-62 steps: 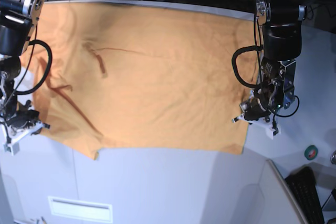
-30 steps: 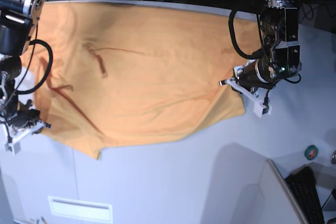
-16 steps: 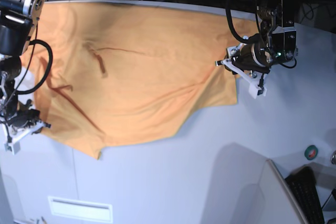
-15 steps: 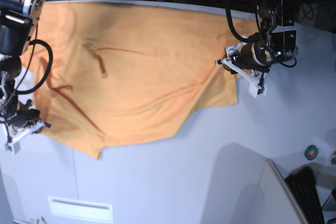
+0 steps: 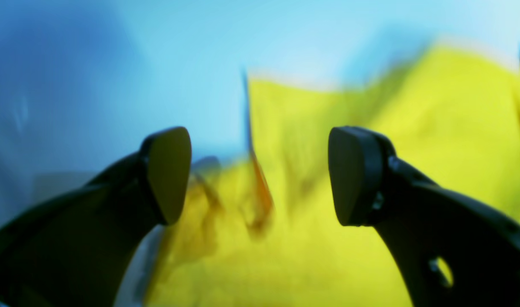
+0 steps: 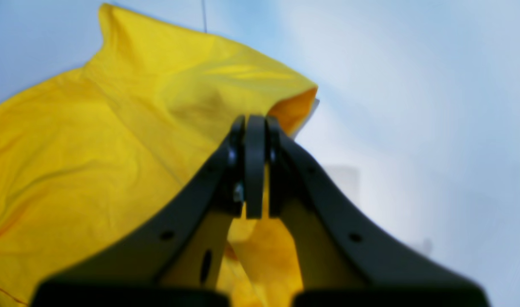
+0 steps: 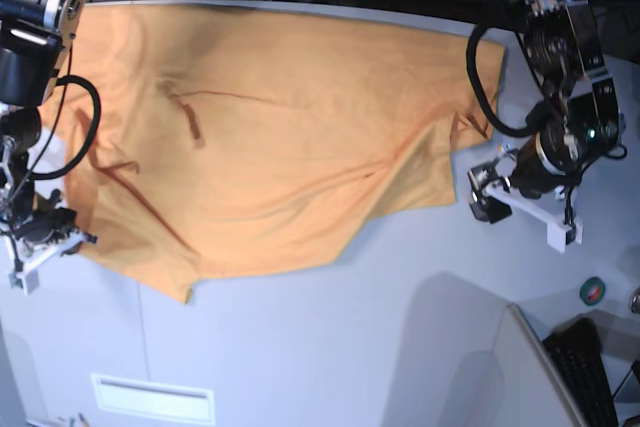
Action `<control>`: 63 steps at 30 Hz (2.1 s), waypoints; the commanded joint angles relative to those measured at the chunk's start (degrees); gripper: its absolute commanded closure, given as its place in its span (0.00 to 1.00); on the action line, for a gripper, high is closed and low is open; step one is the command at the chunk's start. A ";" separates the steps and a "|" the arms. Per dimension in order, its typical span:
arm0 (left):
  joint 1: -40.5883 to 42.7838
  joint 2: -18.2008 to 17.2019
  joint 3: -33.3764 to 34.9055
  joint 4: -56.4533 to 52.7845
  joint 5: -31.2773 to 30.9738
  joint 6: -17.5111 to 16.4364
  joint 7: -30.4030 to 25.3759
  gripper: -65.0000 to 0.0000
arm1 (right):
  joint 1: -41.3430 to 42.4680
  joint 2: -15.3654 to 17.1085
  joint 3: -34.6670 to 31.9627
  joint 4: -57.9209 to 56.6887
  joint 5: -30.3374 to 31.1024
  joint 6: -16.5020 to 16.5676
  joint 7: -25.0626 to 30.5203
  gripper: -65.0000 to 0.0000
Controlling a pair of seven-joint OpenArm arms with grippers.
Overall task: Layout the t-shirt on the table in an organized manner, then fold the t-shirt properly
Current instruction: 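Pull the shirt edge with both grippers to straighten it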
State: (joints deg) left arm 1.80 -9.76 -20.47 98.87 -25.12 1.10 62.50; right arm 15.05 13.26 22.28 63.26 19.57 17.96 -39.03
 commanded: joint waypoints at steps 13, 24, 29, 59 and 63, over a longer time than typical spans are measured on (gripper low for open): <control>-18.29 -5.93 13.74 -37.81 -1.21 -0.44 -12.87 0.26 | 1.44 0.94 0.18 0.87 0.52 0.20 1.27 1.00; -19.08 -5.41 13.66 -43.35 -1.03 -5.98 -13.84 0.26 | 1.44 0.94 0.18 0.87 0.52 0.20 1.36 1.00; -18.20 -3.74 13.74 -43.27 -0.77 -5.98 -13.93 0.26 | 1.44 0.15 0.18 0.87 0.52 0.20 1.36 1.00; -19.61 -2.50 18.49 -50.83 -1.12 -6.07 -18.06 1.00 | 1.44 0.15 0.53 0.87 0.52 0.20 1.44 1.00; -19.61 -2.77 18.40 -50.83 -1.03 -5.89 -18.06 1.00 | 1.44 0.15 0.44 0.87 0.52 0.20 1.44 1.00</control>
State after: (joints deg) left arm -17.93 -12.58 -2.22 48.23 -27.05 -5.17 41.74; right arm 15.03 12.34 22.55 63.26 19.44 17.93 -38.81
